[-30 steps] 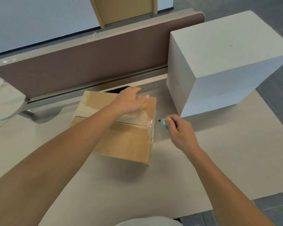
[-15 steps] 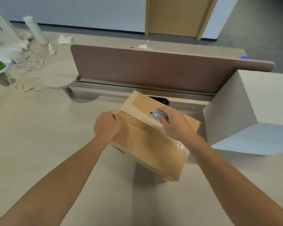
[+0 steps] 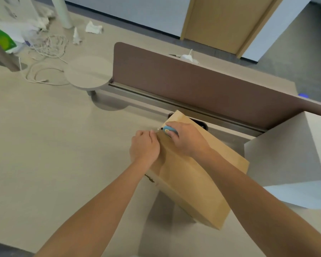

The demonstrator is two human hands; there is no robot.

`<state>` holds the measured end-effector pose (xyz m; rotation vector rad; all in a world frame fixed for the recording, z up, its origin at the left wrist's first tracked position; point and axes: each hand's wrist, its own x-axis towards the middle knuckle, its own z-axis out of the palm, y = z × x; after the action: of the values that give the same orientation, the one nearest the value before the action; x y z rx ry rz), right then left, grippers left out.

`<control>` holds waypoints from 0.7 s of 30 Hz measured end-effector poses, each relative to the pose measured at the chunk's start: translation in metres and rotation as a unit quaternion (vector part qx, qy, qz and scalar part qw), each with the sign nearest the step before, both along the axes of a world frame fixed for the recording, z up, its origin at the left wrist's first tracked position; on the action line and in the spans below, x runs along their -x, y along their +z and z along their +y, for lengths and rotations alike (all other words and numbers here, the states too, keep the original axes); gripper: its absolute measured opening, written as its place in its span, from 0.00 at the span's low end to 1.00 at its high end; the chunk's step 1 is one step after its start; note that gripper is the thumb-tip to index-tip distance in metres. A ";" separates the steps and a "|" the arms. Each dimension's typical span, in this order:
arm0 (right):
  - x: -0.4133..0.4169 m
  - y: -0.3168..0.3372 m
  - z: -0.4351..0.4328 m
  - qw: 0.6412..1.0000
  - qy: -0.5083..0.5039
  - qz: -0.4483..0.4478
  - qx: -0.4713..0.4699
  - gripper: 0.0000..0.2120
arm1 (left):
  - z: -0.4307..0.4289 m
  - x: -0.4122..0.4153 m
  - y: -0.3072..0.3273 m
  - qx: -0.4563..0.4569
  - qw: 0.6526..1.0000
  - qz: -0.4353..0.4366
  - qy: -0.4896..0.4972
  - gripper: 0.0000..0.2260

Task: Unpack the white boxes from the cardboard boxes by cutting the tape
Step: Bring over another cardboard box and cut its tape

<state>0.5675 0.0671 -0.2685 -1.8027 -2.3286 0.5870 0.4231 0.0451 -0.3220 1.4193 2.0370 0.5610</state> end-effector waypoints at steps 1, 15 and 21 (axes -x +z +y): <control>0.001 0.000 0.002 1.000 0.005 -0.006 0.000 0.18 | 0.000 0.000 -0.001 -0.003 1.000 0.012 -0.002 0.21; 0.012 0.014 0.024 0.983 0.090 -0.156 0.043 0.13 | -0.004 -0.004 -0.009 -0.054 0.997 0.055 -0.006 0.17; 0.007 0.018 0.020 0.980 0.098 -0.162 0.056 0.15 | -0.004 -0.004 -0.010 -0.062 0.997 0.055 -0.005 0.17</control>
<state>0.5602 0.0873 -0.2502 -1.8489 -2.7653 0.4890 0.4275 0.0408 -0.3323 1.5630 2.1109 0.6273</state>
